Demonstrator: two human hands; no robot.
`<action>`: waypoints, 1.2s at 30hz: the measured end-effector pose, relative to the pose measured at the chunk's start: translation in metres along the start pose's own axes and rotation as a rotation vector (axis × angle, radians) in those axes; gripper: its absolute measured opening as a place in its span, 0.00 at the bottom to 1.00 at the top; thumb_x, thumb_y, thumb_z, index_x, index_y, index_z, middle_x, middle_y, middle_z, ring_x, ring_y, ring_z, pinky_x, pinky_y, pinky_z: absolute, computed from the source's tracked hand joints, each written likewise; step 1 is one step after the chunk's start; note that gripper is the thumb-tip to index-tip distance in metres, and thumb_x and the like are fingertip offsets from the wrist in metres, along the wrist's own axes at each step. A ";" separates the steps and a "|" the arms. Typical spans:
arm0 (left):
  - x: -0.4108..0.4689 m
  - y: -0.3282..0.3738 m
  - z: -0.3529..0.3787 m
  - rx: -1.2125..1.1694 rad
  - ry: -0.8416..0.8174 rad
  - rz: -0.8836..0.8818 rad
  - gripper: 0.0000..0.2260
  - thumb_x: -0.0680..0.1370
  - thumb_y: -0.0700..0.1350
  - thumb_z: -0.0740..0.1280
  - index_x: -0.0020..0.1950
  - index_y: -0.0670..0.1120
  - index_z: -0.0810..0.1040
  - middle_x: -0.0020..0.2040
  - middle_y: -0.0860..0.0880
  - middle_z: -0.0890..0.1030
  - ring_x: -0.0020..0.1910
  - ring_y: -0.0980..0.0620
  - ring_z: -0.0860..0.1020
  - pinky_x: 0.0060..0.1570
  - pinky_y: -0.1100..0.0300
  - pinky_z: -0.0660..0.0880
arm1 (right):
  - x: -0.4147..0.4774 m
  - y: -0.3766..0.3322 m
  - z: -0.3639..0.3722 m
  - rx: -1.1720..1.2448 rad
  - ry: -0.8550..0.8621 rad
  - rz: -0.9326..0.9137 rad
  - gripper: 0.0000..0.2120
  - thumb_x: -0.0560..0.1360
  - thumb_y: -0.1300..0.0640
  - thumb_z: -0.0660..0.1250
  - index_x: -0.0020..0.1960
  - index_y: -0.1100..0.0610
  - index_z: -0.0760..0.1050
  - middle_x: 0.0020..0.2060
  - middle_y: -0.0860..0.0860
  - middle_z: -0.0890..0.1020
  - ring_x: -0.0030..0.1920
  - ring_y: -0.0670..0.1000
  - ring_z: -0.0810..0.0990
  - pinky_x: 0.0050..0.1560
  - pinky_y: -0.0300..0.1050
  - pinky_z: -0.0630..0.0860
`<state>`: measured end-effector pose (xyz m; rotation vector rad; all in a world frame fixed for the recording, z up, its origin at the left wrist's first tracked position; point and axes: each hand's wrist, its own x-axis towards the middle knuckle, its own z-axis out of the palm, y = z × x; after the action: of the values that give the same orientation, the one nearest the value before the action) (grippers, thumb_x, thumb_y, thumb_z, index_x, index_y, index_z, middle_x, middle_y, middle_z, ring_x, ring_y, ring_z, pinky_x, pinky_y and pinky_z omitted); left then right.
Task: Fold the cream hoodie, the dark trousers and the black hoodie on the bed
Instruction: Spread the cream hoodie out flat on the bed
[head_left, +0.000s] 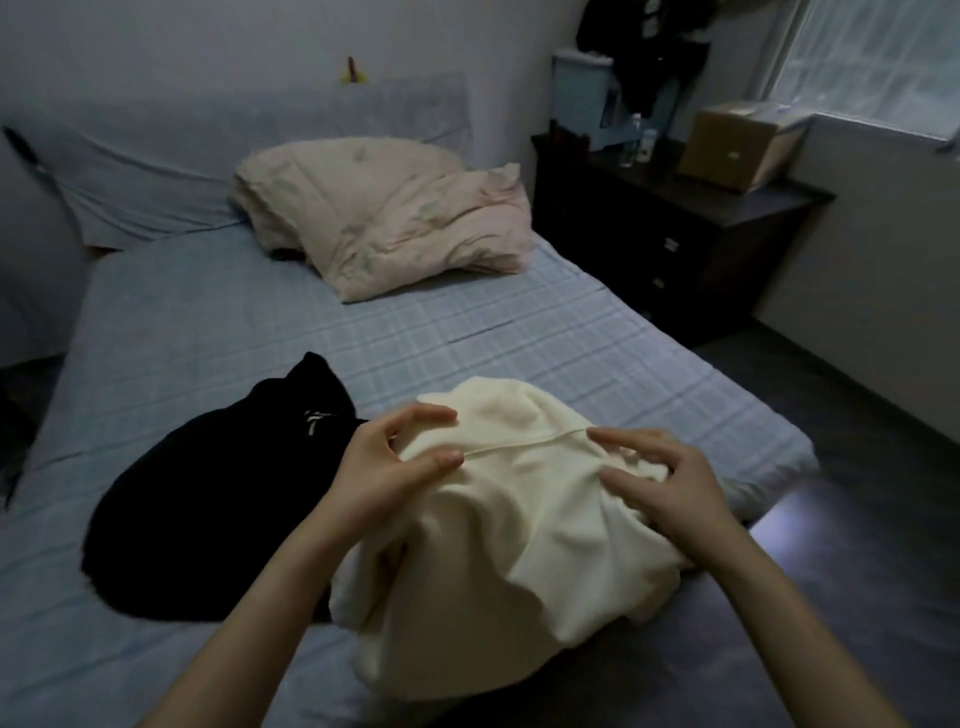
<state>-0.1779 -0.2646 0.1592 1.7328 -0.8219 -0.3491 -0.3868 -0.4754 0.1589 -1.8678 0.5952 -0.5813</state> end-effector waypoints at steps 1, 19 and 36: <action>0.009 0.002 0.020 0.008 -0.004 -0.005 0.16 0.67 0.44 0.81 0.51 0.57 0.85 0.51 0.61 0.84 0.51 0.63 0.82 0.51 0.71 0.75 | 0.007 0.008 -0.021 -0.017 0.010 0.006 0.20 0.69 0.67 0.76 0.54 0.47 0.84 0.52 0.60 0.80 0.48 0.45 0.80 0.50 0.26 0.71; 0.109 -0.015 0.199 0.028 0.045 -0.141 0.16 0.66 0.46 0.82 0.49 0.60 0.84 0.51 0.63 0.83 0.52 0.64 0.80 0.50 0.72 0.72 | 0.151 0.110 -0.197 -0.188 -0.043 0.043 0.21 0.68 0.62 0.78 0.51 0.37 0.83 0.51 0.52 0.77 0.48 0.39 0.78 0.49 0.22 0.68; 0.269 -0.183 0.225 0.037 0.193 -0.362 0.17 0.69 0.47 0.78 0.51 0.63 0.79 0.53 0.64 0.80 0.54 0.67 0.77 0.51 0.75 0.68 | 0.382 0.225 -0.094 -0.291 -0.213 0.084 0.18 0.69 0.63 0.76 0.53 0.44 0.84 0.52 0.48 0.72 0.47 0.30 0.75 0.49 0.18 0.65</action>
<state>-0.0602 -0.5872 -0.0378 1.9171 -0.3754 -0.4016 -0.1871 -0.8596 0.0256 -2.1318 0.6382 -0.2443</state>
